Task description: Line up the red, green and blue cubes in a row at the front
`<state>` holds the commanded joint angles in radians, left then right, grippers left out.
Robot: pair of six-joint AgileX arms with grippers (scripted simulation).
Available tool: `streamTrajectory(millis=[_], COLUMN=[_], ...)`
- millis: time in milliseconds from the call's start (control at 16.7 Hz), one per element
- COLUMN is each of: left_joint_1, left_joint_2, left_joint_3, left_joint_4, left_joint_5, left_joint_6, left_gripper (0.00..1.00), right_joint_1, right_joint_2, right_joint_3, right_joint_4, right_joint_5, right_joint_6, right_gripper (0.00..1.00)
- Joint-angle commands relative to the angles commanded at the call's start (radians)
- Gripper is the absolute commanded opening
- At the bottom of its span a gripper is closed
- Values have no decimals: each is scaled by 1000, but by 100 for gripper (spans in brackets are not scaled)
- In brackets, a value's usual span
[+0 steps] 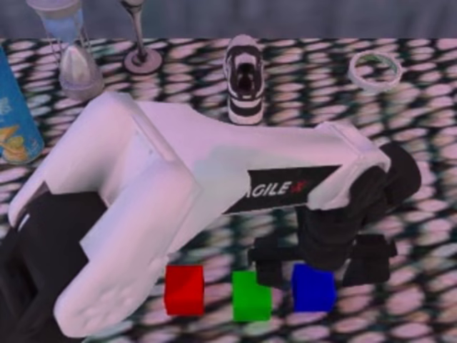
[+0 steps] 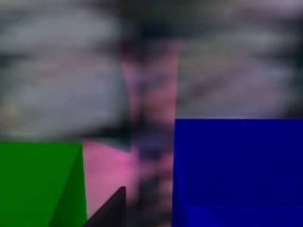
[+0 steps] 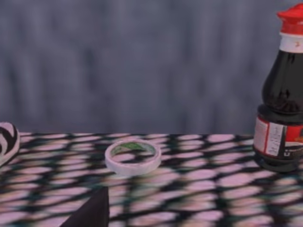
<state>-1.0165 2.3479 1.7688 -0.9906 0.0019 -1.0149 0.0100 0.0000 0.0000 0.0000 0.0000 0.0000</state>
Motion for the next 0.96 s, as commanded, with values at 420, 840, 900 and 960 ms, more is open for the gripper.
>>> streamTrajectory(millis=[420, 840, 900, 960], left_joint_1=[2, 18, 20, 21], left_joint_2=[-1, -59, -66, -68], left_joint_3=[4, 153, 165, 168], left_joint_4=[-4, -218, -232, -235], left_joint_5=[0, -1, -1, -1], left_joint_6=[0, -4, -3, -2], left_gripper=[100, 100, 100, 100], right_joint_1=[0, 0, 0, 0], right_joint_2=[0, 0, 0, 0], right_joint_3=[0, 0, 0, 0], right_joint_4=[0, 0, 0, 0], right_joint_5=[0, 0, 0, 0], right_joint_6=[0, 0, 0, 0], right_gripper=[100, 100, 100, 100])
